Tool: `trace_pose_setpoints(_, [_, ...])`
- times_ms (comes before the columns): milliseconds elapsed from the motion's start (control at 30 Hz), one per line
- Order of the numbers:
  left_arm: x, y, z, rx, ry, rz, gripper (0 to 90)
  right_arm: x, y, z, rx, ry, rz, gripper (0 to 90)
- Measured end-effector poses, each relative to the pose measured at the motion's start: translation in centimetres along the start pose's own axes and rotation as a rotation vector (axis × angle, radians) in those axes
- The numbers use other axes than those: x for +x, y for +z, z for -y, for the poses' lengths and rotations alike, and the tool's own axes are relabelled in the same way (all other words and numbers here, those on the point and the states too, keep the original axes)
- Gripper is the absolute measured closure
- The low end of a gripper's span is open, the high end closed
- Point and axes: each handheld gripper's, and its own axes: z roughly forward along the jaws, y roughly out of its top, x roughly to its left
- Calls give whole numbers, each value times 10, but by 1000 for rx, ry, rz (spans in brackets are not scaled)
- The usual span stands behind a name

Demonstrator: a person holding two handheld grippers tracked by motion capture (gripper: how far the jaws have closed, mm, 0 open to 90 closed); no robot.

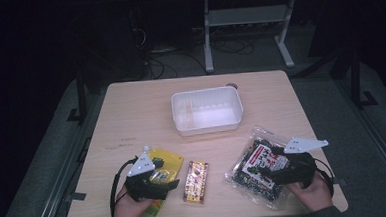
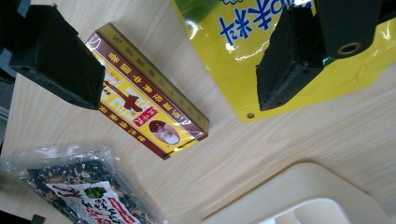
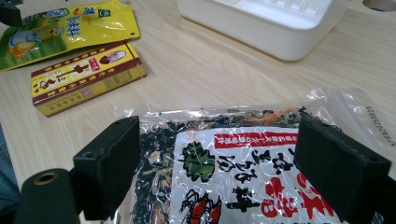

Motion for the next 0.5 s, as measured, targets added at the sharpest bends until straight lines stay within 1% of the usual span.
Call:
trace_pose_setpoints(100, [-3, 3, -2, 6, 2, 11, 148, -2, 0, 0, 0, 0, 1, 142])
trace_pose_setpoints(300, [-7, 6, -5, 18, 19, 11, 152, -9, 0, -2, 1, 12, 0, 142])
trace_pose_setpoints(333, [-9, 8, -6, 23, 19, 16, 152, -12, 0, -3, -3, 17, 3, 142])
trace_pose_setpoints(367, [-9, 8, -6, 23, 19, 16, 153, -12, 0, -3, -3, 17, 3, 142])
trace_pose_setpoints(500, [-14, 13, -9, 37, 33, 29, 154, -18, -3, -8, -4, 29, 16, 145])
